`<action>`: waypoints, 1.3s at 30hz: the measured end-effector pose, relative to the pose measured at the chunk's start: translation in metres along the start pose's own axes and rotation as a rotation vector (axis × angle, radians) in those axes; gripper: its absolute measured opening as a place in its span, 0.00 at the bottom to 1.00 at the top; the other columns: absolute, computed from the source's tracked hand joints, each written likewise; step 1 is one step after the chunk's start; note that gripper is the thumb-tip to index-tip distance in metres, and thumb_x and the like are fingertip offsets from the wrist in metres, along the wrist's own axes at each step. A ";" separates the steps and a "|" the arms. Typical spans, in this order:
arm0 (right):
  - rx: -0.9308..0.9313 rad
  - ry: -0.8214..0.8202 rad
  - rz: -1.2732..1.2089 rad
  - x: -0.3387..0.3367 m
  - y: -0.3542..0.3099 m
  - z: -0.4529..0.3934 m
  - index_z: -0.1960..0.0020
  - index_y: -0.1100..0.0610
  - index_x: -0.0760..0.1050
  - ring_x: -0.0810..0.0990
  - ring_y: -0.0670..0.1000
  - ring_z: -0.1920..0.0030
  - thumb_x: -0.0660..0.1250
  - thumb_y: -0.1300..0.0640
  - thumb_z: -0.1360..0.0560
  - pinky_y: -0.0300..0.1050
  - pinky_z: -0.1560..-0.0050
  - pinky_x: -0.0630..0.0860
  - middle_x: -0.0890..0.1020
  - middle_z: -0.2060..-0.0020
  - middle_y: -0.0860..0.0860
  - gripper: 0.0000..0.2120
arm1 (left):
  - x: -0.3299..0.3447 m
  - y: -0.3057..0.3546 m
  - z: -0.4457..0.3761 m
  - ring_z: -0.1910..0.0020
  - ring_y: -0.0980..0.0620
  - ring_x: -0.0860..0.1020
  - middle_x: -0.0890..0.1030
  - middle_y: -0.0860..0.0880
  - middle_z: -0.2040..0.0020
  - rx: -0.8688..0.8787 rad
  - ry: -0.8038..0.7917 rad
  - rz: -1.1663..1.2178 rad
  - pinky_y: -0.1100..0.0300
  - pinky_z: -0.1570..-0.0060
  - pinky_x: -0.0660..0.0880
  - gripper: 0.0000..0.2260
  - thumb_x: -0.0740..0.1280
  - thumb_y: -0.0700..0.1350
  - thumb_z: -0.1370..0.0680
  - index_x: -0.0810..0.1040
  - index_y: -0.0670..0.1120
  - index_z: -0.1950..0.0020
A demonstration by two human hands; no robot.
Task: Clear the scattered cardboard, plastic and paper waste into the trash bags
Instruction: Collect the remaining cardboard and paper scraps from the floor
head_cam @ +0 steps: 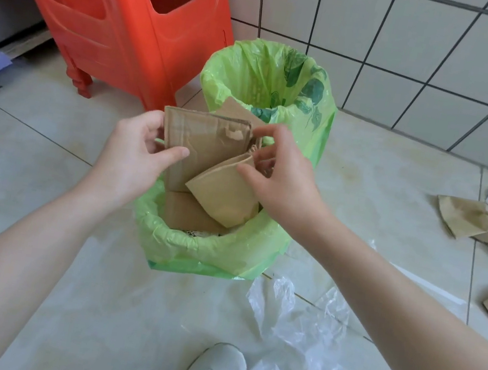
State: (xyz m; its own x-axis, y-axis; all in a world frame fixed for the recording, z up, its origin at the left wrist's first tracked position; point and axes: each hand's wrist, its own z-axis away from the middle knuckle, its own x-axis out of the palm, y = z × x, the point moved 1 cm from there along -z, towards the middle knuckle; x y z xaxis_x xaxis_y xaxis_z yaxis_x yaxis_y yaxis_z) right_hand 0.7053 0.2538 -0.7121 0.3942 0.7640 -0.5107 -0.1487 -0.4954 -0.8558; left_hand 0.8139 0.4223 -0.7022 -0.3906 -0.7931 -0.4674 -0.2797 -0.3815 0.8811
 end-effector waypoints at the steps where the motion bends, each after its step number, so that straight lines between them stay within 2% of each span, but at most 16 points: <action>1: -0.015 -0.008 0.032 0.001 0.002 0.001 0.42 0.50 0.68 0.77 0.43 0.59 0.69 0.54 0.27 0.45 0.55 0.77 0.77 0.61 0.43 0.16 | 0.002 0.002 0.001 0.55 0.57 0.83 0.83 0.55 0.51 0.009 -0.020 -0.027 0.60 0.52 0.79 0.15 0.71 0.34 0.27 0.79 0.53 0.48; 3: -0.007 -0.022 0.055 0.001 0.004 0.003 0.45 0.51 0.68 0.78 0.46 0.58 0.71 0.53 0.28 0.48 0.56 0.78 0.79 0.62 0.44 0.16 | 0.004 0.006 0.002 0.55 0.55 0.83 0.83 0.55 0.52 0.021 -0.041 -0.075 0.63 0.51 0.79 0.13 0.71 0.34 0.27 0.79 0.47 0.46; 5: -0.018 -0.044 0.123 -0.002 0.005 0.004 0.49 0.51 0.67 0.77 0.50 0.56 0.71 0.51 0.28 0.51 0.55 0.78 0.80 0.62 0.45 0.14 | 0.004 0.004 0.002 0.55 0.55 0.83 0.83 0.54 0.52 0.008 -0.051 -0.111 0.62 0.50 0.79 0.13 0.72 0.35 0.28 0.80 0.46 0.45; 8: -0.073 -0.045 0.349 0.000 0.009 0.003 0.54 0.52 0.67 0.70 0.54 0.52 0.70 0.48 0.29 0.52 0.54 0.73 0.79 0.59 0.47 0.14 | 0.007 -0.007 -0.003 0.54 0.50 0.83 0.84 0.50 0.52 -0.040 -0.071 -0.214 0.51 0.46 0.78 0.13 0.74 0.38 0.30 0.81 0.48 0.47; 12: -0.059 -0.094 0.690 0.012 0.019 0.000 0.50 0.56 0.72 0.65 0.57 0.45 0.70 0.46 0.29 0.50 0.48 0.65 0.73 0.51 0.50 0.16 | 0.022 -0.021 -0.006 0.56 0.45 0.83 0.85 0.47 0.56 -0.079 -0.122 -0.362 0.47 0.49 0.79 0.11 0.76 0.39 0.32 0.81 0.47 0.52; 15: -0.061 -0.140 0.791 0.015 0.019 -0.001 0.50 0.57 0.75 0.63 0.58 0.42 0.70 0.47 0.30 0.51 0.46 0.63 0.72 0.48 0.52 0.16 | 0.027 -0.023 -0.010 0.58 0.47 0.82 0.84 0.48 0.58 -0.075 -0.155 -0.470 0.51 0.52 0.79 0.11 0.76 0.40 0.32 0.82 0.48 0.51; 18: -0.064 -0.148 0.722 0.008 0.018 0.000 0.43 0.56 0.72 0.64 0.58 0.42 0.69 0.46 0.29 0.51 0.45 0.64 0.72 0.46 0.52 0.20 | 0.024 -0.017 -0.010 0.59 0.48 0.79 0.79 0.51 0.59 -0.026 -0.098 -0.576 0.58 0.55 0.74 0.15 0.76 0.41 0.32 0.78 0.48 0.48; 21: -0.063 -0.150 0.593 -0.005 0.017 0.005 0.33 0.53 0.67 0.65 0.57 0.40 0.68 0.48 0.27 0.51 0.40 0.67 0.72 0.41 0.52 0.25 | 0.021 -0.004 -0.005 0.57 0.51 0.79 0.78 0.52 0.53 0.055 -0.025 -0.548 0.57 0.51 0.76 0.20 0.75 0.41 0.31 0.75 0.49 0.42; 23: -0.068 -0.126 0.509 -0.014 0.016 0.010 0.32 0.52 0.67 0.66 0.56 0.39 0.68 0.49 0.27 0.52 0.38 0.68 0.73 0.39 0.51 0.25 | 0.022 0.007 -0.001 0.54 0.53 0.78 0.78 0.51 0.49 0.156 0.015 -0.537 0.53 0.48 0.77 0.20 0.74 0.41 0.30 0.75 0.49 0.40; 26: -0.060 -0.071 0.365 -0.028 0.016 0.018 0.35 0.53 0.70 0.71 0.53 0.39 0.66 0.52 0.25 0.48 0.37 0.69 0.76 0.41 0.50 0.19 | 0.033 0.025 0.006 0.47 0.52 0.76 0.76 0.51 0.45 0.309 0.037 -0.549 0.52 0.44 0.76 0.17 0.72 0.41 0.29 0.77 0.47 0.41; 30: -0.035 -0.042 0.288 -0.054 0.025 0.038 0.37 0.53 0.73 0.75 0.46 0.42 0.63 0.55 0.23 0.42 0.39 0.71 0.78 0.44 0.47 0.15 | 0.058 0.046 0.017 0.44 0.49 0.73 0.76 0.50 0.45 0.421 0.038 -0.587 0.59 0.43 0.71 0.12 0.71 0.41 0.28 0.79 0.46 0.44; 34: 0.042 -0.049 0.276 -0.091 0.048 0.074 0.39 0.53 0.75 0.77 0.43 0.45 0.63 0.57 0.24 0.39 0.41 0.72 0.80 0.48 0.46 0.13 | 0.095 0.065 0.035 0.46 0.50 0.75 0.78 0.50 0.49 0.523 -0.053 -0.529 0.61 0.44 0.71 0.10 0.70 0.40 0.28 0.81 0.45 0.47; 36: 0.111 -0.075 0.276 -0.108 0.067 0.098 0.41 0.53 0.75 0.78 0.43 0.47 0.63 0.59 0.24 0.40 0.43 0.74 0.81 0.51 0.46 0.12 | 0.119 0.070 0.046 0.47 0.50 0.74 0.79 0.49 0.51 0.583 -0.151 -0.519 0.65 0.46 0.67 0.09 0.70 0.39 0.28 0.81 0.44 0.48; 39: 0.266 -0.090 0.278 -0.131 0.103 0.140 0.43 0.53 0.77 0.79 0.41 0.51 0.63 0.60 0.24 0.40 0.45 0.76 0.81 0.54 0.45 0.11 | 0.157 0.071 0.061 0.49 0.49 0.75 0.78 0.51 0.53 0.657 -0.308 -0.512 0.64 0.47 0.68 0.06 0.67 0.42 0.27 0.80 0.44 0.51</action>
State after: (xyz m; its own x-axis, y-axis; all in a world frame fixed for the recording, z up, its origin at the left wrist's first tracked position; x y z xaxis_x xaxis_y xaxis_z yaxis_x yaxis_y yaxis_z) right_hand 0.5115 0.1600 -0.7445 0.2267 0.6549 -0.7209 -0.4730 -0.5730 -0.6693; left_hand 0.6794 0.2997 -0.7169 -0.2716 -0.4008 -0.8750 -0.8947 -0.2298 0.3829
